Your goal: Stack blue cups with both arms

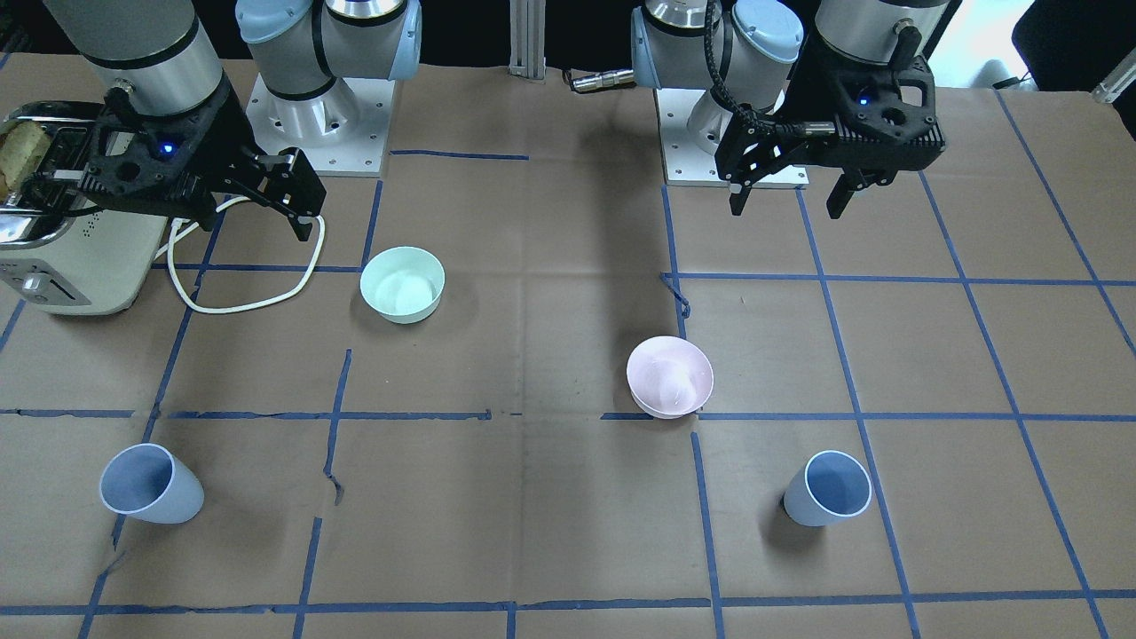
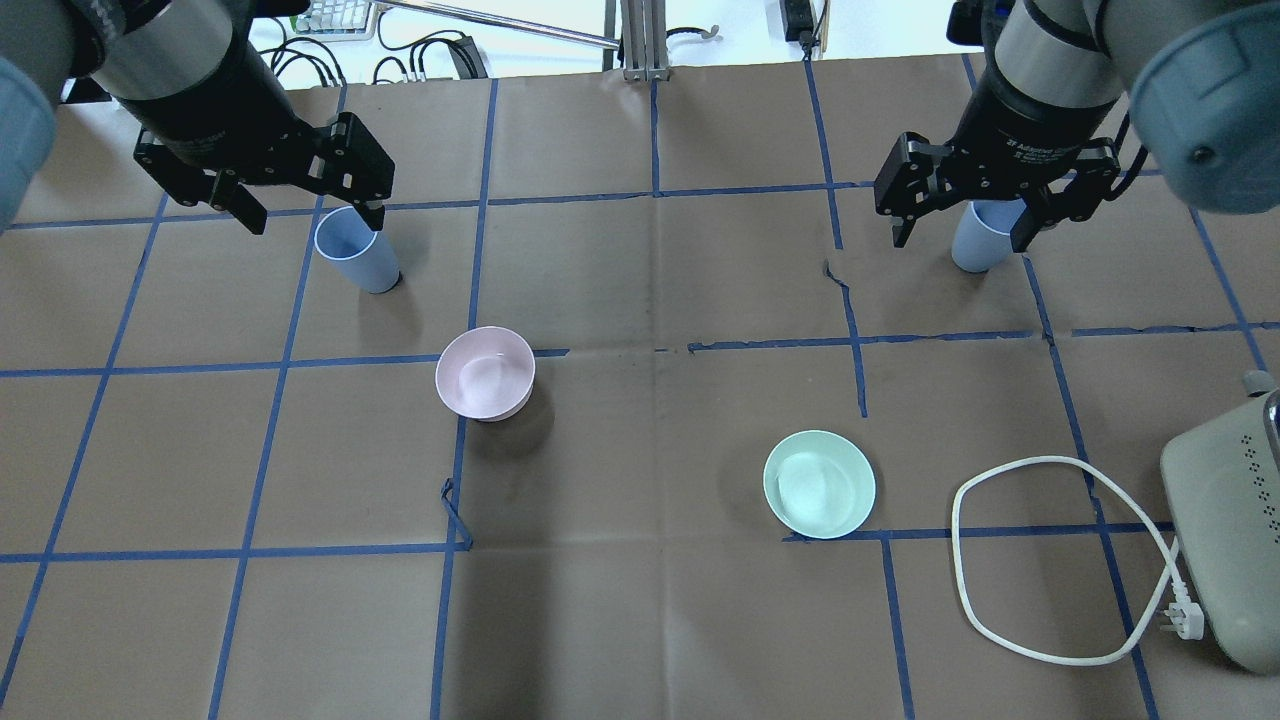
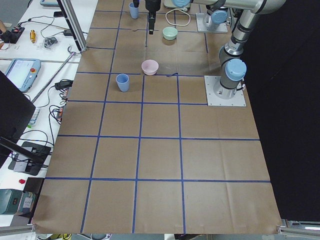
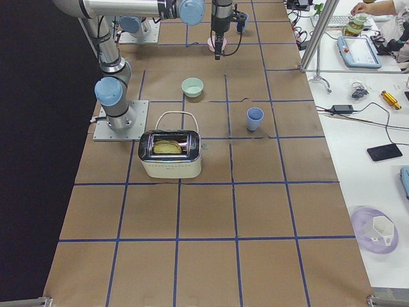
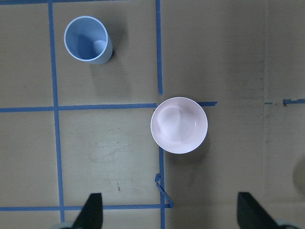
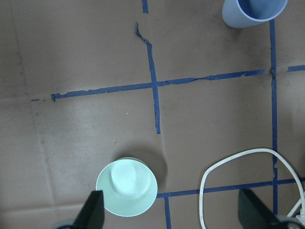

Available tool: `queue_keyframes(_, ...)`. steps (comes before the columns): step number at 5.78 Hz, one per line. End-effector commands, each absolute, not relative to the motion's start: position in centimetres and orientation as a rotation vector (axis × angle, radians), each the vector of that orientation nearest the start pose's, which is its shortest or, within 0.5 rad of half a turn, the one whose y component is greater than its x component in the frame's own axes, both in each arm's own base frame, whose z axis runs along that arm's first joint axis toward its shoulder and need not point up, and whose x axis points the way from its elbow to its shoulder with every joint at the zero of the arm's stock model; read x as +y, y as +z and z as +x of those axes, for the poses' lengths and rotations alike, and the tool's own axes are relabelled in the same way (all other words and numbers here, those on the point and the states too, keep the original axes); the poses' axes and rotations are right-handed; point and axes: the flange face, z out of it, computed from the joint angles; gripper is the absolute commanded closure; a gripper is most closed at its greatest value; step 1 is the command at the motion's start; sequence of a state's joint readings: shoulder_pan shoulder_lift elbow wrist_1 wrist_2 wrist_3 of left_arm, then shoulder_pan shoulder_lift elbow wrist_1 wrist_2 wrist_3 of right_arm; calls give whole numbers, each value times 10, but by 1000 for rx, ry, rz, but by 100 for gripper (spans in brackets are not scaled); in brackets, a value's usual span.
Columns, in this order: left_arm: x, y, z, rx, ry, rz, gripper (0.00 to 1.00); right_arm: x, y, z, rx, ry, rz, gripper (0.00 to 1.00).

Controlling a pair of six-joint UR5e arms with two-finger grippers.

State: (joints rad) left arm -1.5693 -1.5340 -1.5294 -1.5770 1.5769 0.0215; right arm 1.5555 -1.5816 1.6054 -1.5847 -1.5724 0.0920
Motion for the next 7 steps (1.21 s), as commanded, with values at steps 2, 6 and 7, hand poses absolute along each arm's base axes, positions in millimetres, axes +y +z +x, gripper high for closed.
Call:
queue_keyframes(2, -482, 526, -132, 3132, -113, 31, 1, -489, 477, 125, 3141, 17, 164, 0)
queue_keyframes(6, -524, 519, -116, 3129, -206, -5, 1, -491, 476, 121, 3139, 15, 140, 0)
queue_keyframes(7, -565, 483, -97, 3125, -215, -24, 1, -512, 466, 110, 3154, -59, -17, 0)
